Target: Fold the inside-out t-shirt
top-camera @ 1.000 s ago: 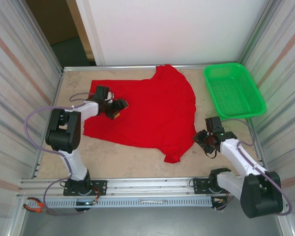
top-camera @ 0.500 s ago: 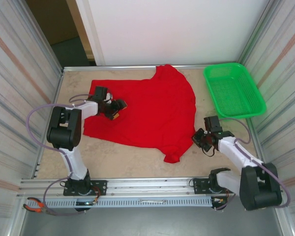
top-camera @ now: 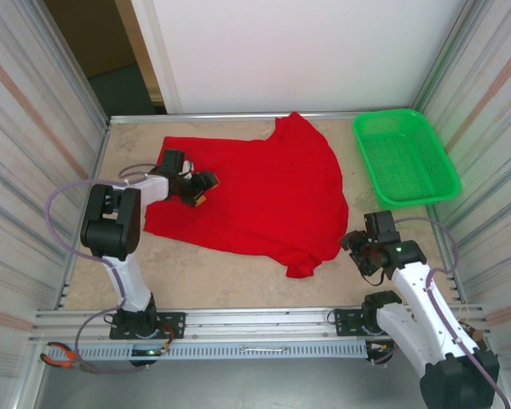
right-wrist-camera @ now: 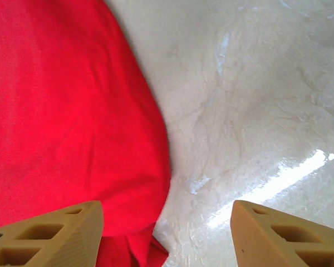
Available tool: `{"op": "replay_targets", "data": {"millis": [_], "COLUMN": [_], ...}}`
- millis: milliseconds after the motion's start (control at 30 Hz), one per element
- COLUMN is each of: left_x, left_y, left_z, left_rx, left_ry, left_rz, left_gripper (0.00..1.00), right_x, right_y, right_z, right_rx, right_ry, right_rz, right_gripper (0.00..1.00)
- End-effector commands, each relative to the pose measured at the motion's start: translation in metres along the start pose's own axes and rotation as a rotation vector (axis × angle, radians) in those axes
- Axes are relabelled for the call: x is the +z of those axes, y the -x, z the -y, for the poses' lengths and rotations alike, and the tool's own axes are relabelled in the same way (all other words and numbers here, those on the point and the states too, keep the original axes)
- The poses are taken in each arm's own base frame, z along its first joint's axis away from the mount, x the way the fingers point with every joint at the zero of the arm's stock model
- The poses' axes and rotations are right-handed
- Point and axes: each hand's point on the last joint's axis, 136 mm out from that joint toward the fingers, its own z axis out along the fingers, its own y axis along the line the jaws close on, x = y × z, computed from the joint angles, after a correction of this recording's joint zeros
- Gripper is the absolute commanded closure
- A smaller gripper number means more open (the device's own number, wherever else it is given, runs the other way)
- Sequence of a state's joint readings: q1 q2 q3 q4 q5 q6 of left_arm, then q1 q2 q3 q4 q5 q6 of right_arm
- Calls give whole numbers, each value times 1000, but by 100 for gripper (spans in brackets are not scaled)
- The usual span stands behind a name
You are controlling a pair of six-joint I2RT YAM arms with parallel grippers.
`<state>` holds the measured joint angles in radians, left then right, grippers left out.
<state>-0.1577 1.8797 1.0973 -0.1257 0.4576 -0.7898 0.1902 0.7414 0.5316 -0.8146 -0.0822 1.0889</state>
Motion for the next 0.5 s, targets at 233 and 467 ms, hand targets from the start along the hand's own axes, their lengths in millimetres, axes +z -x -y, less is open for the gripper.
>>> {"op": "replay_targets", "data": {"millis": [233,467], "left_x": [-116,-167], "left_y": [16,18], "left_z": [10,-30], "left_rx": [31,-68], "left_ry": [-49,-41], "left_rz": [151,247], "left_gripper": [30,29], "right_x": [-11,26], "right_y": [-41,-95], "right_z": [-61,-84], "right_rx": [-459,-663], "right_ry": [55,-26], "right_rz": [-88,-144], "right_gripper": [53,56]}}
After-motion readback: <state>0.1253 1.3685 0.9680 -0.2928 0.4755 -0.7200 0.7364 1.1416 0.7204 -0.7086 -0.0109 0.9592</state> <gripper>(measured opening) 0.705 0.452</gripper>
